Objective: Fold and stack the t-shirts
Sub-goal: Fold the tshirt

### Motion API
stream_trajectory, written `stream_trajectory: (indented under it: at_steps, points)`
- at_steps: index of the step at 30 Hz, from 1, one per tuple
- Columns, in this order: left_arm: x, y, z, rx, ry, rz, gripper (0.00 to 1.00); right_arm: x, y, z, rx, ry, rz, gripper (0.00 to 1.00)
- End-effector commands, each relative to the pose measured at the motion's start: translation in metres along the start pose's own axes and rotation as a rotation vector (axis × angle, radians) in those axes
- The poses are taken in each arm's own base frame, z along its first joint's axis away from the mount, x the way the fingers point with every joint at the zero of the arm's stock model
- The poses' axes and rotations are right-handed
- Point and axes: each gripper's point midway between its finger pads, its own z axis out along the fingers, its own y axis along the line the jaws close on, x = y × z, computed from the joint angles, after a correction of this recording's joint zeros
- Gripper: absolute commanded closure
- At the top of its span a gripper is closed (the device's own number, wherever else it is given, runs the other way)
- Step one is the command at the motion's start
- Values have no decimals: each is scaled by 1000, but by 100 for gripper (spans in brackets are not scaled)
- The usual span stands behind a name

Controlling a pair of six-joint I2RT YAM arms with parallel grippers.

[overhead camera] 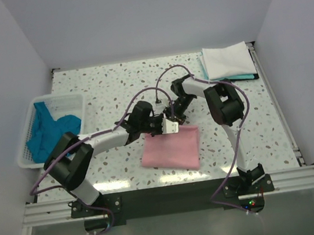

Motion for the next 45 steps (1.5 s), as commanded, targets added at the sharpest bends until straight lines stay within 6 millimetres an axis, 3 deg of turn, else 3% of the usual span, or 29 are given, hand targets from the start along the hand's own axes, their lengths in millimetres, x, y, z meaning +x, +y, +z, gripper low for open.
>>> stream_trajectory:
  at_steps: [1,16,19,20,23,25,29,32,37,40,41,43,45]
  points:
    - [-25,18,-4,-60,-98,95,100,1,-30,8,82,38,-71,89]
    - [-16,15,10,-35,-88,121,100,4,-29,8,78,45,-73,89]
    - [-10,15,12,-39,-70,108,90,3,-28,7,80,41,-74,89]
    - [-10,15,12,-42,-67,100,79,2,-29,6,82,40,-75,88]
    - [-19,22,4,-71,-78,77,65,-4,-27,1,102,31,-93,87]
    - [-21,25,-4,-88,-74,48,61,-8,-28,-6,134,27,-112,86]
    - [-44,38,-42,-120,-123,9,58,-32,-20,-32,212,-15,-197,79]
    - [-52,34,-65,-81,-126,-91,57,-46,-13,-56,268,-12,-266,71]
    - [-23,34,-100,-28,-44,-360,56,-55,-5,-103,364,-2,-370,49]
    - [1,32,-108,29,3,-504,50,-46,1,-133,386,2,-375,39]
    - [14,33,-105,41,23,-559,50,-34,6,-140,360,19,-342,37]
    - [25,37,-100,68,54,-649,46,-19,14,-145,343,37,-312,35]
    - [28,43,-98,87,64,-685,44,10,15,-134,300,99,-260,34]
